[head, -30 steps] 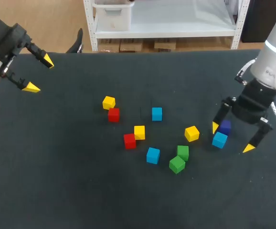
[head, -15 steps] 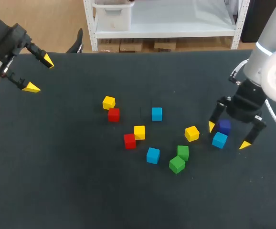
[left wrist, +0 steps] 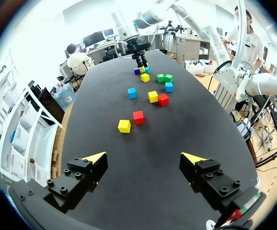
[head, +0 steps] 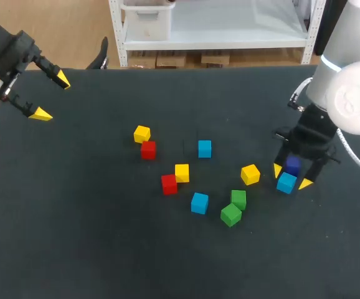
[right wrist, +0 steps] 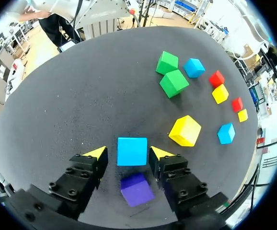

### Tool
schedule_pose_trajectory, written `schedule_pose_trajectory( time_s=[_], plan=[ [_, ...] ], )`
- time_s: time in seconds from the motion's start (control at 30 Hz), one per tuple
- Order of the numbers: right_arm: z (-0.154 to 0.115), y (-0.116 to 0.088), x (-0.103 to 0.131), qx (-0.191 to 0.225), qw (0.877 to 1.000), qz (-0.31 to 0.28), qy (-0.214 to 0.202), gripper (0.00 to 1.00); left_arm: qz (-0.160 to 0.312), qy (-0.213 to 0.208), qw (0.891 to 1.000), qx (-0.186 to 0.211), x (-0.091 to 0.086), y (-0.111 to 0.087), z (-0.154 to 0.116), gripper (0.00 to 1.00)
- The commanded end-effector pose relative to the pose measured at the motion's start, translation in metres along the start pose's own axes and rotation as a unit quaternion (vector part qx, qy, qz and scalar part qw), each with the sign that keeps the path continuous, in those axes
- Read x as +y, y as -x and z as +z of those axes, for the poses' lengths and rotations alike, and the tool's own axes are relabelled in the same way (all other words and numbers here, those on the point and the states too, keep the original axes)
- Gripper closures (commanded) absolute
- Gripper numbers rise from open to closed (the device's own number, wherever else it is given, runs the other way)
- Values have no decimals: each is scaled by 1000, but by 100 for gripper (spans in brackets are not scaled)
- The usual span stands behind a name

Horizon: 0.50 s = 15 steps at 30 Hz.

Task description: Place the blue cubes, place green cubes on the blue cubes, place the yellow cubes on the green cubes, then place the red cubes on the yellow cubes, and place purple cube on the red cubes.

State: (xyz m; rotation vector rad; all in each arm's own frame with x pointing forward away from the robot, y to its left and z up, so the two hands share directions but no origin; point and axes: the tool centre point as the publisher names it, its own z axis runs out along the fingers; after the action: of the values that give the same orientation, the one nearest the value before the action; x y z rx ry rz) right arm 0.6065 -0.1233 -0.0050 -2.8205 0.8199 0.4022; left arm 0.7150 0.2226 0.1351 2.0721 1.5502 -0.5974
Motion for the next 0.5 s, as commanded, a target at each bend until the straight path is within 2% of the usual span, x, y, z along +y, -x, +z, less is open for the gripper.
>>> schedule_pose_trajectory(
  time_s=[0.03,0.27,0.33,0.43,0.5],
  plan=[
    [2,-1,-4,1,1000,-3,4,46,1,1,1000,1,0,0,0,0],
    [3,0,-7,6,1000,-9,10,56,1,1,1000,1,0,0,0,0],
    [3,0,-6,9,1000,-10,12,67,1,1,1000,1,0,0,0,0],
    [2,1,-5,11,1000,-8,15,100,1,1,1000,1,0,0,0,0],
    [-1,3,-4,10,1000,-2,15,100,1,1,1000,1,0,0,0,0]
  ],
)
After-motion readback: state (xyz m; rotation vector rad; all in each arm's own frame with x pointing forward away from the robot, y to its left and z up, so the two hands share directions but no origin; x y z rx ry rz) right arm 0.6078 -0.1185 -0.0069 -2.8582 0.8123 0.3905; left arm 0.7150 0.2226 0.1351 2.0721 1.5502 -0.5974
